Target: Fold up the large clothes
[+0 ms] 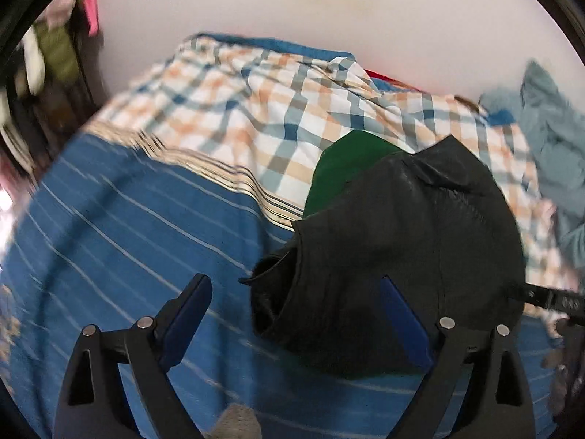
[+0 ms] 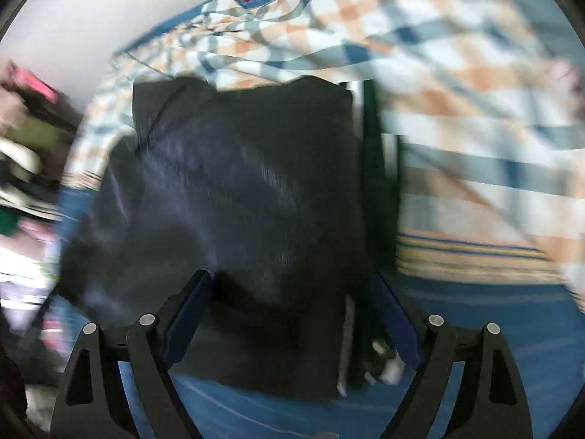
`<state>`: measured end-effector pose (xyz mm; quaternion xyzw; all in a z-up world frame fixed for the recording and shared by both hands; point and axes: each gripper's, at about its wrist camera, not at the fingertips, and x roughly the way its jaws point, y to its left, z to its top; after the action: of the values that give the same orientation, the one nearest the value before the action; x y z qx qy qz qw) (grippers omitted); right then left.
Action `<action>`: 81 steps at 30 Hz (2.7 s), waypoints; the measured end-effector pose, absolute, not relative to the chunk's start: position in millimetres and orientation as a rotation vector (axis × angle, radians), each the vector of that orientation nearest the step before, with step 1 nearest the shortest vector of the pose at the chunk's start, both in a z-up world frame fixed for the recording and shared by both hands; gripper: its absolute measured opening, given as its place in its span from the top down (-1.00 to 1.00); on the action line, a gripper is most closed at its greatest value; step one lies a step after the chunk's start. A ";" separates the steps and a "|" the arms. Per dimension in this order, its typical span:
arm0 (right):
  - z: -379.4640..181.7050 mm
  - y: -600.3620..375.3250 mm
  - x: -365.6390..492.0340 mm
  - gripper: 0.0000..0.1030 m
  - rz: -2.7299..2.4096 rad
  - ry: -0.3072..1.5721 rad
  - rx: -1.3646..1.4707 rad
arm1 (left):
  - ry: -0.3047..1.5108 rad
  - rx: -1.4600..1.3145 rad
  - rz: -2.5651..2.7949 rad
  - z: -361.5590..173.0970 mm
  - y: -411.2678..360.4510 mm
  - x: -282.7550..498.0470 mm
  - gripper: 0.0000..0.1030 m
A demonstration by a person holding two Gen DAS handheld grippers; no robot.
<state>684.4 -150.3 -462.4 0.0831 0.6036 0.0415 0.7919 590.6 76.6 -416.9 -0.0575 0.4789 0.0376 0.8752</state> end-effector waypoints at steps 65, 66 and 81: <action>146.5 -67.6 36.1 -0.91 -0.291 0.702 -0.042 | 0.693 0.040 -0.003 22.7 44.6 139.2 -0.95; 147.1 -68.0 35.5 -0.91 -0.286 0.701 -0.040 | 0.691 0.042 -0.001 23.2 44.5 138.6 -0.95; 146.2 -73.6 34.6 -0.92 -0.275 0.695 -0.043 | 0.691 0.046 0.007 26.8 41.4 135.6 -0.96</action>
<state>34.6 -73.6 146.2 -0.0210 0.3397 -0.1342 0.9307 135.6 41.4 26.8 0.0226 0.3387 0.0035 0.9406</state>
